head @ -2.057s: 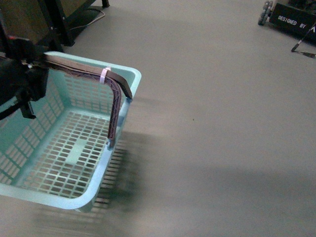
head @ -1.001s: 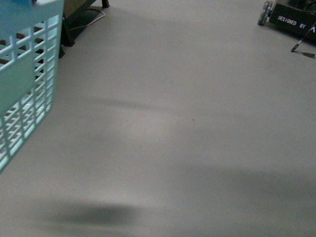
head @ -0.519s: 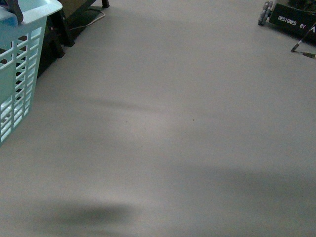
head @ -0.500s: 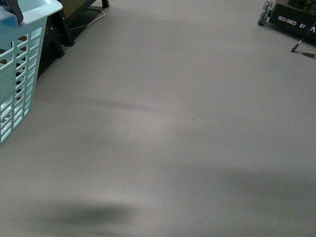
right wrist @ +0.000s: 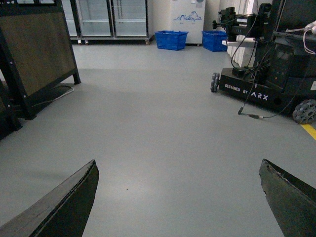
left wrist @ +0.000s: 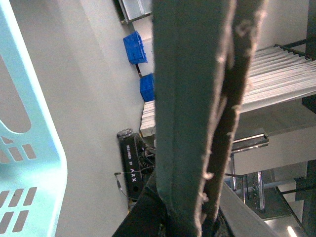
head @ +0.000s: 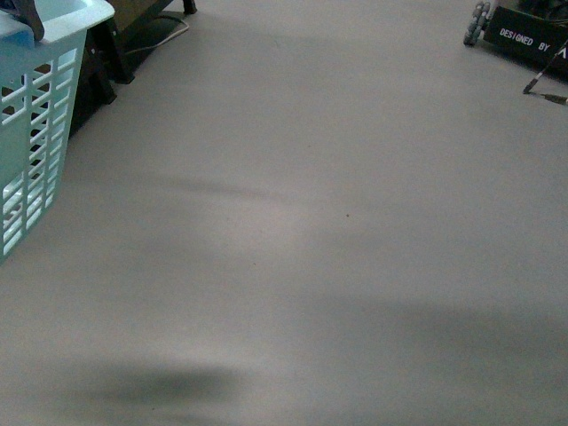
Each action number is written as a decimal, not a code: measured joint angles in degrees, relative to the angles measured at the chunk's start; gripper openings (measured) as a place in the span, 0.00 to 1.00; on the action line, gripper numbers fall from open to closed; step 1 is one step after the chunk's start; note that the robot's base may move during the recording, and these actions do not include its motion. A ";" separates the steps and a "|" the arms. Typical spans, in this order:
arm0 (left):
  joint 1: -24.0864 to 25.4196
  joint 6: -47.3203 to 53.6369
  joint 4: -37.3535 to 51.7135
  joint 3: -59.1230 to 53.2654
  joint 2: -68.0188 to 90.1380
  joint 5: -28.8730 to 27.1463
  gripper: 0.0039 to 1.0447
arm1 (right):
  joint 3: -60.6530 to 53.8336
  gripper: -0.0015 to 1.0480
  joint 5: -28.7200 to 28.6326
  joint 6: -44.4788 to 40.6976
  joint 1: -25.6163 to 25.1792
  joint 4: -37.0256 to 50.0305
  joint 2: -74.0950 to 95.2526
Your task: Pick mango and avocado into basket
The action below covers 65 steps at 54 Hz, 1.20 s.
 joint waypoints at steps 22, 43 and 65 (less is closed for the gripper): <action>-0.15 -0.31 0.00 0.00 0.00 0.50 0.11 | 0.00 0.93 0.13 0.00 0.00 0.00 0.00; -0.15 -0.02 -0.02 0.13 -0.20 0.31 0.11 | 0.04 0.93 0.04 0.00 0.00 0.02 0.00; 0.11 0.59 -0.02 0.13 -0.17 -0.15 0.11 | -0.02 0.93 -0.02 0.00 -0.02 -0.11 0.00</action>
